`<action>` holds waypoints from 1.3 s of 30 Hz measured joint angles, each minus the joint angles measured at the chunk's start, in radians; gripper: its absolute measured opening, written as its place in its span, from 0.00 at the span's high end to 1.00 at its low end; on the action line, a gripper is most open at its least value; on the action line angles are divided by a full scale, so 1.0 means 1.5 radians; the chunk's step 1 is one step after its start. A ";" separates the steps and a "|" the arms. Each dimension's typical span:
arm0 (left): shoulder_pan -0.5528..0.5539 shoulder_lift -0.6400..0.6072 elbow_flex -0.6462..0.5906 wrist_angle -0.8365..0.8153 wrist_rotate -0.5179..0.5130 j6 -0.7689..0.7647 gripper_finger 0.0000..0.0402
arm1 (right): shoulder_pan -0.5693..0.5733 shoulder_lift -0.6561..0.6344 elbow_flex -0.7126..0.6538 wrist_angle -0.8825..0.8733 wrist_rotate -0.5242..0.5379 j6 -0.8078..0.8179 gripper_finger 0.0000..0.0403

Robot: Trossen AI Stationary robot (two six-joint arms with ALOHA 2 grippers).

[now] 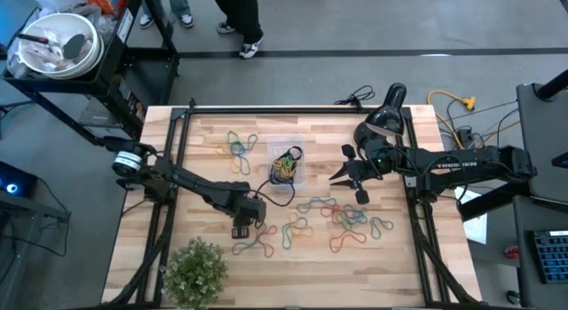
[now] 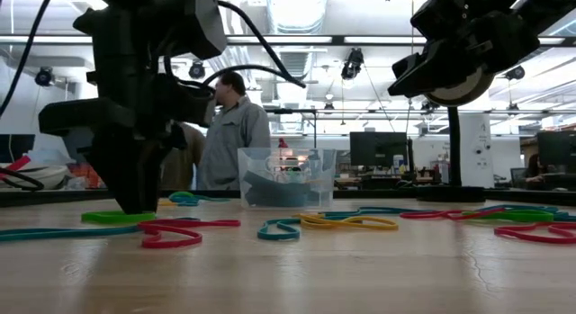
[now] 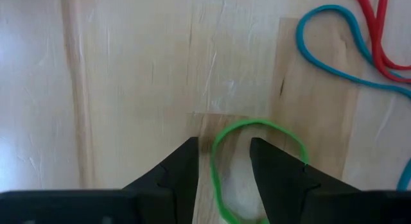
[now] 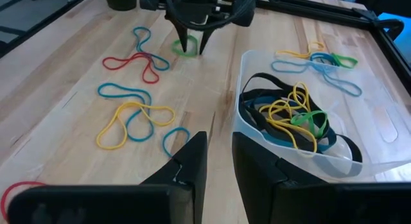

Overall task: Pick and place rubber bands into bin
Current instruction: Put the green rubber band into the transparent bin

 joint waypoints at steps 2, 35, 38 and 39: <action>-0.003 0.007 0.001 0.000 0.001 0.000 0.68 | 0.000 0.000 0.000 0.001 0.001 0.000 0.83; -0.007 -0.044 0.034 0.000 -0.043 -0.004 1.00 | 0.000 0.000 0.000 0.001 0.000 0.009 0.83; -0.008 -0.070 0.034 0.022 -0.055 0.008 1.00 | 0.000 0.000 0.000 0.001 0.000 0.009 0.83; -0.007 -0.079 0.034 0.033 -0.064 0.015 1.00 | 0.000 0.000 0.000 0.001 0.000 0.009 0.83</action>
